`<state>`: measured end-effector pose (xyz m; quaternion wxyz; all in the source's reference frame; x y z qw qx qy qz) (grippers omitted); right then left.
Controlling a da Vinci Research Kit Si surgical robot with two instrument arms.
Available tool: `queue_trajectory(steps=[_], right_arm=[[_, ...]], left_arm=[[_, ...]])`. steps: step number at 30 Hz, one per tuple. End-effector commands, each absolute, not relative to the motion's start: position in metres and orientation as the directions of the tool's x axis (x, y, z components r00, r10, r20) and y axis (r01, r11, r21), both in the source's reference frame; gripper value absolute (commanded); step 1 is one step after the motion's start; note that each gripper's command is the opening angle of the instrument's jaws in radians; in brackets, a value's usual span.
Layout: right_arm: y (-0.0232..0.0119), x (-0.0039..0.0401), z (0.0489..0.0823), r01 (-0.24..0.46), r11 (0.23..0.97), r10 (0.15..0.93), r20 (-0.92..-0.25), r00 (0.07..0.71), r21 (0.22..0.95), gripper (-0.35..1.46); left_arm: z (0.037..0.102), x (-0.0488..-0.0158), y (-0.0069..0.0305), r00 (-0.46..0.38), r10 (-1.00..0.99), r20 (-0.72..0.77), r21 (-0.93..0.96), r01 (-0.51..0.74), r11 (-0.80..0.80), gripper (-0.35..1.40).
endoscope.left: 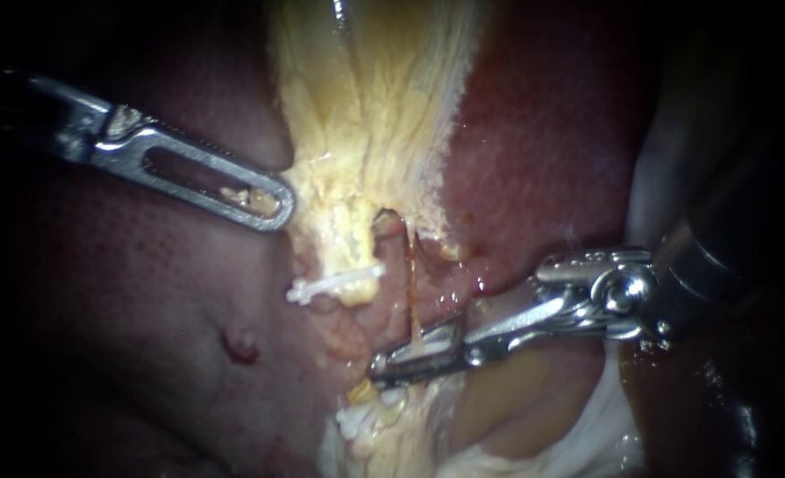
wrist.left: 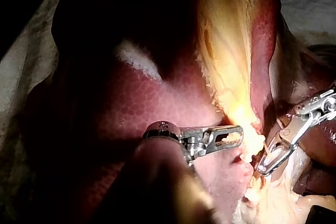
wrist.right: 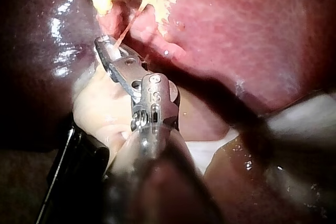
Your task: Going back second clip right tube
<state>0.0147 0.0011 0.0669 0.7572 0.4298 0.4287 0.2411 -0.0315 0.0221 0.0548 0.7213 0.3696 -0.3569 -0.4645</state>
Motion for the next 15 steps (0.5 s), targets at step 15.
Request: queue_trajectory(steps=[15], right_arm=[[0.0008, 0.0149, 0.0665, 0.065, 0.545, 0.719, -0.506, 0.476, 0.836, 0.14]], left_arm=[[0.0548, -0.0315, 0.0222, 0.314, -0.934, 0.172, 0.865, 0.406, 0.296, -0.35]])
